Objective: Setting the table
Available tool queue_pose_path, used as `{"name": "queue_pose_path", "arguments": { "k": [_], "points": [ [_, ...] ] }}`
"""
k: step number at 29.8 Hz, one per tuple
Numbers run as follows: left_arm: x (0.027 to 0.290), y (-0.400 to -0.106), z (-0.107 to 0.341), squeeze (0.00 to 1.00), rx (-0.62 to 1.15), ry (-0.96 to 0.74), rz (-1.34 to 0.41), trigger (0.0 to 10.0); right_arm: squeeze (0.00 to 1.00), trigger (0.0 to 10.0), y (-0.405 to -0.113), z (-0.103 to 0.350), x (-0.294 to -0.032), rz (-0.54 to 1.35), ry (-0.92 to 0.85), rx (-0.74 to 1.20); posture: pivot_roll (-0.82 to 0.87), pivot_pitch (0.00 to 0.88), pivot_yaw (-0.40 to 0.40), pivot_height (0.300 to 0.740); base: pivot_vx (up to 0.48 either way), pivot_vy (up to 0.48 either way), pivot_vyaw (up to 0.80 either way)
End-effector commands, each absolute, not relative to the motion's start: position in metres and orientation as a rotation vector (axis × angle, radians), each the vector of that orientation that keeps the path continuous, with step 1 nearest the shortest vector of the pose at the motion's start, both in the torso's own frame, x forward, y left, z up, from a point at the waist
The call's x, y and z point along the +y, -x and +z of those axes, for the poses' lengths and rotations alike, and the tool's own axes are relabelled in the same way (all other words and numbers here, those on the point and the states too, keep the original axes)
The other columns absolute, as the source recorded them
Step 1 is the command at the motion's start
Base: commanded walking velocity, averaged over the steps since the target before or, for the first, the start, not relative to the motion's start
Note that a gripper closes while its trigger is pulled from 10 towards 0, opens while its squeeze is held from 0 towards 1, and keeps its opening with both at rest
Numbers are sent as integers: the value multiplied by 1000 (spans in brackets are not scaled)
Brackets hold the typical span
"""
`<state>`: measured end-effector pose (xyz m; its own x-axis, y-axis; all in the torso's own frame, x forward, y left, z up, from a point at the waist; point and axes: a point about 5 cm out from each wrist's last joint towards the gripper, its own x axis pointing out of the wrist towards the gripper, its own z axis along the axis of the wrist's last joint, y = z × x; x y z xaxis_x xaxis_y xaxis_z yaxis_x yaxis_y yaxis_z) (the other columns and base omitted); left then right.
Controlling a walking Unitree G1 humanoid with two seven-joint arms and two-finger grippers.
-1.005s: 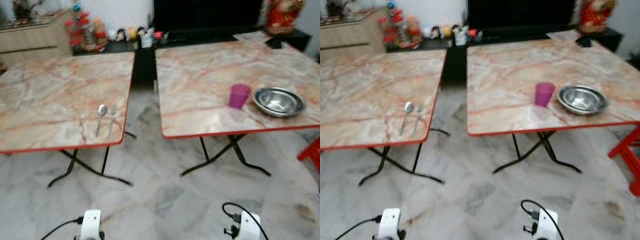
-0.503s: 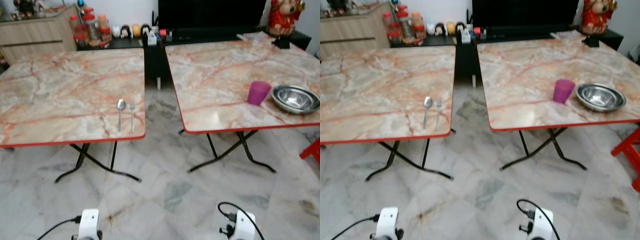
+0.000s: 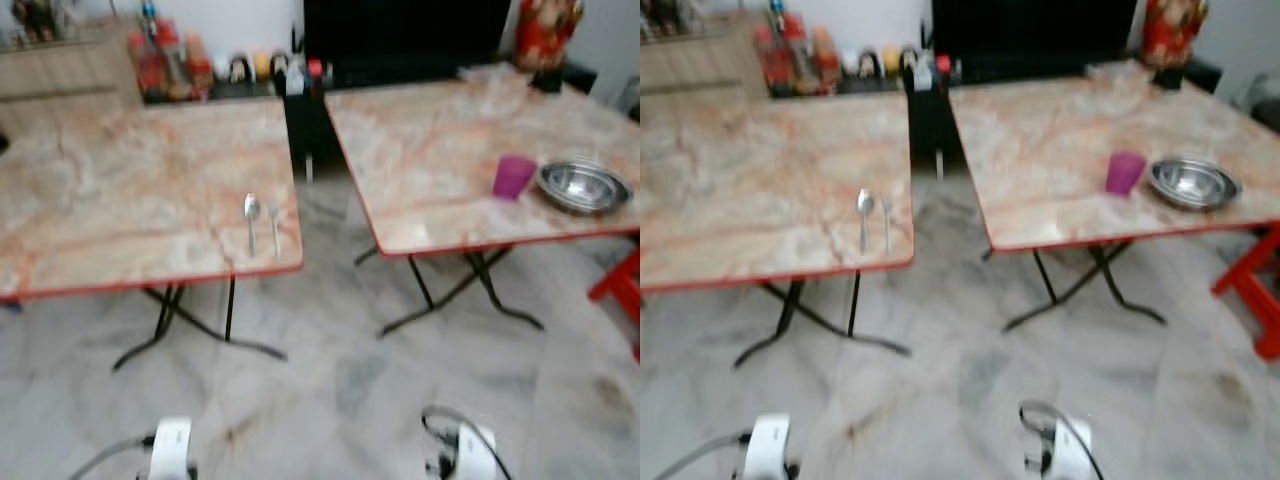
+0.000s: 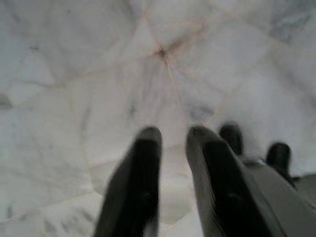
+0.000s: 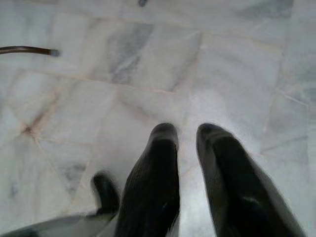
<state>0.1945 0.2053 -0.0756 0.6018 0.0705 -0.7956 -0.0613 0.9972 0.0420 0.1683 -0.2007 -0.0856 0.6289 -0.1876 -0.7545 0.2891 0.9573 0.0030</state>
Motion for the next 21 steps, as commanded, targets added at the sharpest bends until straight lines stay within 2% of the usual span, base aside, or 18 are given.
{"name": "queue_pose_path", "arguments": {
  "k": [1, 21],
  "points": [
    [215, -188, -77, 0, 947, -34, 94, 10000, 0, 10000, -171, -86, -192, -264, -155, 839, -48, 0, 62, 740, 0, 371, 0],
    [213, -192, -76, 0, 935, -25, 96, 10000, 0, 10000, -171, -85, -194, -280, -158, 832, -45, 0, 61, 740, 0, 373, 0]
  ]
}}
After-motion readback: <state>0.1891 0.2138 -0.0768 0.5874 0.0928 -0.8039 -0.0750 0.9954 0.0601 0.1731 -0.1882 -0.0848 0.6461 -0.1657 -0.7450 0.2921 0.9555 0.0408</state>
